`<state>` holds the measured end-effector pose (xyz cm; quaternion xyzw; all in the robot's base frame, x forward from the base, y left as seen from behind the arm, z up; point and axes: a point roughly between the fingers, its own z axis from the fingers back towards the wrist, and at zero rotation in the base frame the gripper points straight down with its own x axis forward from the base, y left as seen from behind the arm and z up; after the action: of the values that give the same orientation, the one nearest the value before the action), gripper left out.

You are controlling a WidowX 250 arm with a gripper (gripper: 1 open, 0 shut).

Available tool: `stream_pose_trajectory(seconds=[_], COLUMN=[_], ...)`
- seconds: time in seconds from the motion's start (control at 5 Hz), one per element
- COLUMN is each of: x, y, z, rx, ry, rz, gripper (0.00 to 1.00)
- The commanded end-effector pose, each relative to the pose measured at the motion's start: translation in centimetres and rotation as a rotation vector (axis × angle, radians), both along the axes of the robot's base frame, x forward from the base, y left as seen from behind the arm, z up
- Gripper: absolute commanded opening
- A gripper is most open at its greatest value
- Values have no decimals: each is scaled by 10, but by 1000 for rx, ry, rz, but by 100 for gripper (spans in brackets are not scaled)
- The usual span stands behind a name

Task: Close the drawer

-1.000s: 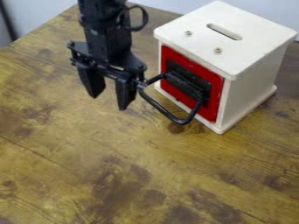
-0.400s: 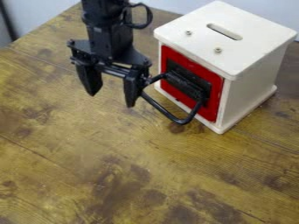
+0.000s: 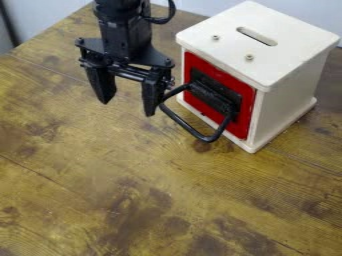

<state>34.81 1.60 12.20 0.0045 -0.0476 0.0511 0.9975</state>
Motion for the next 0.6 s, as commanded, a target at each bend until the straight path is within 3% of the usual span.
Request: stream_pose_trajectory(seconds=[0.0, 0.2, 0.4], x=[4, 11, 13], y=[-12, 4, 26], z=[37, 40, 46], rx=[-3, -1, 3], ry=[-113, -116, -92], rz=[-36, -12, 29], gripper=[100, 100, 100])
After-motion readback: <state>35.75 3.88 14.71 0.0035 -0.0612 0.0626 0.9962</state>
